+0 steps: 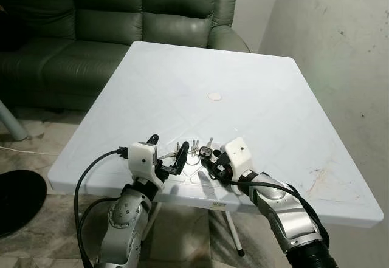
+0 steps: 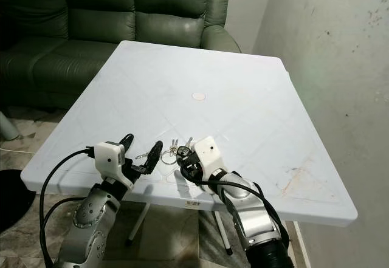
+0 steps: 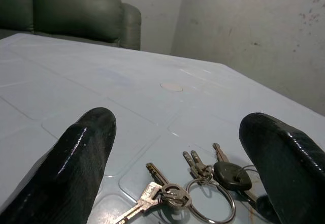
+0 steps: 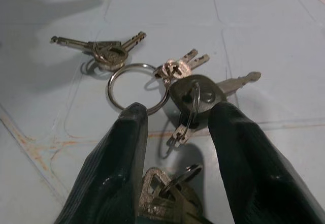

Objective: Hang keys on a hook

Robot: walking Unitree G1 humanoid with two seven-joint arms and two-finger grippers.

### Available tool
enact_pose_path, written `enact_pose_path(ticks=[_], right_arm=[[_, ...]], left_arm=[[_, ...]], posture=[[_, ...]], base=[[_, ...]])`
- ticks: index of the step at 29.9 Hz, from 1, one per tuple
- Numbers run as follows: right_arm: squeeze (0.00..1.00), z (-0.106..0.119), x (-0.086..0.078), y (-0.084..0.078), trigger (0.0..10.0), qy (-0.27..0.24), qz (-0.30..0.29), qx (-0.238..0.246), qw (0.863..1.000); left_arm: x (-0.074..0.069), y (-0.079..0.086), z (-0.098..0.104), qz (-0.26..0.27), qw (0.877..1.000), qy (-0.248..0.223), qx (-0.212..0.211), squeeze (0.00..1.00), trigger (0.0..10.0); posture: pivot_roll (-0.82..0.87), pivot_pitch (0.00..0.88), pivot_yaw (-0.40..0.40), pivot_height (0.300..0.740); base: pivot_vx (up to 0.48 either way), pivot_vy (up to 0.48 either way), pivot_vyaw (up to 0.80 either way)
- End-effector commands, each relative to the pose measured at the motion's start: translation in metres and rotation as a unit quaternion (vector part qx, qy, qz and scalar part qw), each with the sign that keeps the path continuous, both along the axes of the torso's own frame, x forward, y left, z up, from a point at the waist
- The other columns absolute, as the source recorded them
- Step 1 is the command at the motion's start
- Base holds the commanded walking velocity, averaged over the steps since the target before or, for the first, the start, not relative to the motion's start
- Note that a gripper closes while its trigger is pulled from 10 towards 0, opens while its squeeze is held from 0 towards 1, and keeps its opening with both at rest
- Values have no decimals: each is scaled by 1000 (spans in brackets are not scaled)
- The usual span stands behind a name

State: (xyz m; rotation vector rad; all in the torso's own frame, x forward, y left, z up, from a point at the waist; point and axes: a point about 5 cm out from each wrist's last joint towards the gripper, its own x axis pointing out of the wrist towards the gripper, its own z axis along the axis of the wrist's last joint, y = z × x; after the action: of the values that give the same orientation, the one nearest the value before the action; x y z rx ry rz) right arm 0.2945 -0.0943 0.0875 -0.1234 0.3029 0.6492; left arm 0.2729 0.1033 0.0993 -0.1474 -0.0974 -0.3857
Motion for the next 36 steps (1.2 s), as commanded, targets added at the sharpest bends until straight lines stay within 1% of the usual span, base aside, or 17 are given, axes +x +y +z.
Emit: enact_pose_path(ticks=[1, 2, 3, 4, 5, 6, 7, 8, 20, 36], right_arm=[[0, 5, 0, 0, 9333, -10, 1, -1, 1000], [0, 5, 0, 0, 9333, -10, 0, -1, 1000], [0, 5, 0, 0, 8980, -9, -3, -1, 1000], [0, 5, 1, 0, 9333, -11, -7, -3, 1000], [0, 5, 1, 0, 9176, -10, -9, -4, 1000], [0, 6, 2, 1, 4941, -13, -14, -3, 1000], [0, 6, 2, 1, 4941, -15, -17, -2, 1000], [0, 7, 3, 1, 0, -15, -19, -1, 1000], [0, 9, 5, 3, 0, -20, -29, 0, 999], [0, 9, 4, 7, 0, -21, -30, 1, 999]], left_arm=[[2, -2, 2, 0, 1000, -2, 4, 0, 10000], [2, -2, 2, 0, 1000, -2, 4, 0, 10000], [2, -2, 2, 0, 1000, -2, 4, 0, 10000], [3, -2, 2, 0, 1000, -2, 4, 0, 10000], [3, -2, 2, 0, 1000, -2, 4, 0, 10000], [3, -2, 2, 0, 1000, -2, 4, 0, 10000], [3, -2, 2, 0, 1000, -2, 4, 0, 10000], [3, -2, 2, 0, 1000, -2, 4, 0, 10000], [3, -2, 3, 0, 1000, -3, 4, 0, 10000], [3, -3, 4, 1, 1000, -5, 5, 0, 10000]], posture=[[20, 0, -88, 740], [20, 0, -88, 740], [20, 0, -88, 740], [20, 0, -88, 740], [21, 0, -87, 740], [21, 0, -87, 740], [21, 0, -87, 740], [21, 0, -86, 740], [24, 0, -86, 740], [29, 0, -92, 740]], base=[[0, 0, 0], [0, 0, 0], [0, 0, 0], [0, 0, 0], [0, 0, 0], [0, 0, 0], [0, 0, 0], [0, 0, 0], [0, 0, 0], [0, 0, 0]])
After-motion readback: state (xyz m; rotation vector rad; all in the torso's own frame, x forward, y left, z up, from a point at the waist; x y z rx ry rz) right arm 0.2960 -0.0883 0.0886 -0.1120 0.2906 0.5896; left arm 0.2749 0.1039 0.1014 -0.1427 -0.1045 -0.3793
